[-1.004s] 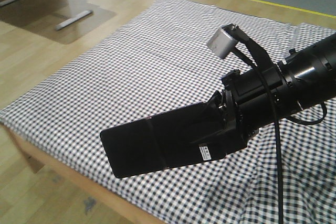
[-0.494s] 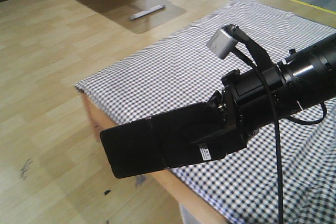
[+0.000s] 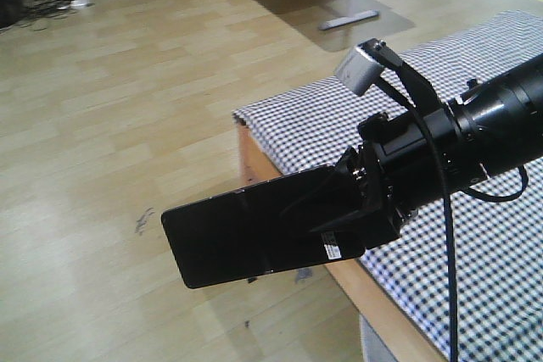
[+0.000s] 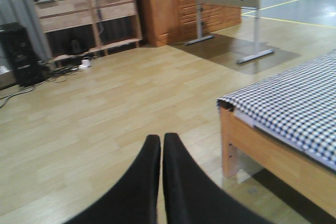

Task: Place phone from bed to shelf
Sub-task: 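Hold the phone in the right gripper while the base turns away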

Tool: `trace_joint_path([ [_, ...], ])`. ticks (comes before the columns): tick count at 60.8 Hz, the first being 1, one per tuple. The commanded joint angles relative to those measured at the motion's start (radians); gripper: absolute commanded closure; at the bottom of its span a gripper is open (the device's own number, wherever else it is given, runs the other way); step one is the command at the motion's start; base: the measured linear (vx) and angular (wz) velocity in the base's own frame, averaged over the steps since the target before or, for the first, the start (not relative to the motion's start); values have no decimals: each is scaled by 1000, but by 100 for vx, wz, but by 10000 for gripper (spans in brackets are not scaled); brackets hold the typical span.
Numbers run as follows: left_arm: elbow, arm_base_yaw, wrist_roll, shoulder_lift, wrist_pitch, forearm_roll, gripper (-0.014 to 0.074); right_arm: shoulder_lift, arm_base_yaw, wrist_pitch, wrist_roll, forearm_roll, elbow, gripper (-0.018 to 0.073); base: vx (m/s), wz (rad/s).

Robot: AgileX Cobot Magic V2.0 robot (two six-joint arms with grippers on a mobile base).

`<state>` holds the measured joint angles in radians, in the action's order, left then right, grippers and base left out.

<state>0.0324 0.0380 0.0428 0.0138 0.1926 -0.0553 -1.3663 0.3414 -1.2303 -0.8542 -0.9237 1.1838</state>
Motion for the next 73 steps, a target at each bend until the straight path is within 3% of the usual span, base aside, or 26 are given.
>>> trace_joint_path([
  [1,-26,0,-4,10,-70,5,596,35,-2,-58,-5,-80,24,560,-13,49],
  [73,-26,0,-4,10,-70,5,596,35,-2,-58,-5,-80,24,560,-10,39],
])
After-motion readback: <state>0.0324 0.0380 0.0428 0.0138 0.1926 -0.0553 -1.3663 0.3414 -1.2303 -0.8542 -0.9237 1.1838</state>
